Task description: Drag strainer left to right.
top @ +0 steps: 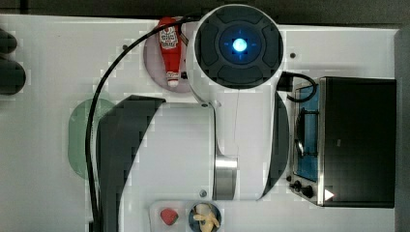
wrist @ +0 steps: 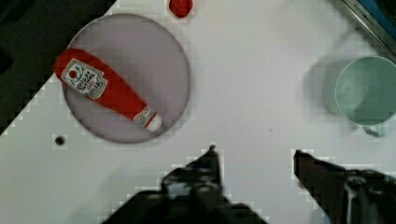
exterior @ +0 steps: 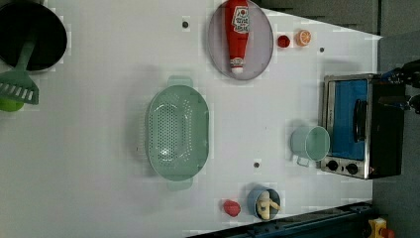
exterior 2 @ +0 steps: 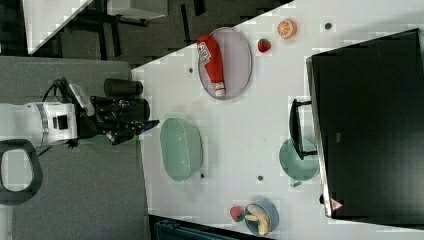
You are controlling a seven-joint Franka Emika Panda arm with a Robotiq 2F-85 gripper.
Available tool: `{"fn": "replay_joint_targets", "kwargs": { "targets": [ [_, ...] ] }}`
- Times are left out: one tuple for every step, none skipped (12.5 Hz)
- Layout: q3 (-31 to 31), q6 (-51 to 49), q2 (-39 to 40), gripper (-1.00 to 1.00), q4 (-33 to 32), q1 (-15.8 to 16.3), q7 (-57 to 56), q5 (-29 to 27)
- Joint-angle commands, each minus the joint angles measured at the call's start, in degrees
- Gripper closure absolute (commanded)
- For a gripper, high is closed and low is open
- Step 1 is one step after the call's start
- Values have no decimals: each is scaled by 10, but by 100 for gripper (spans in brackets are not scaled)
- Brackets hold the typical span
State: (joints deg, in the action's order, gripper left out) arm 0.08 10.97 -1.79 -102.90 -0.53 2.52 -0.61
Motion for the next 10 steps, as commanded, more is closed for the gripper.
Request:
{"fn": "replay_joint_targets", "kwargs": {
  "targets": [
    [-27,-124,-237,-59,-109,-8,34,23],
    [-26,-124,-236,-82,-110,-7,34,22],
    [-21,-120,-234,-100,-110,-4,34,18],
    [-11,-117,-230,-100,-110,1,34,11],
    [5,-117,-223,-100,-111,9,34,4],
    [27,-117,-215,-100,-112,16,36,-1],
    [53,-117,-204,-100,-113,23,45,-2],
    [83,-108,-190,-100,-114,27,71,-2],
    [115,-93,-175,-100,-115,31,109,-2],
    [149,-74,-157,-100,-117,32,157,-2]
  ]
}}
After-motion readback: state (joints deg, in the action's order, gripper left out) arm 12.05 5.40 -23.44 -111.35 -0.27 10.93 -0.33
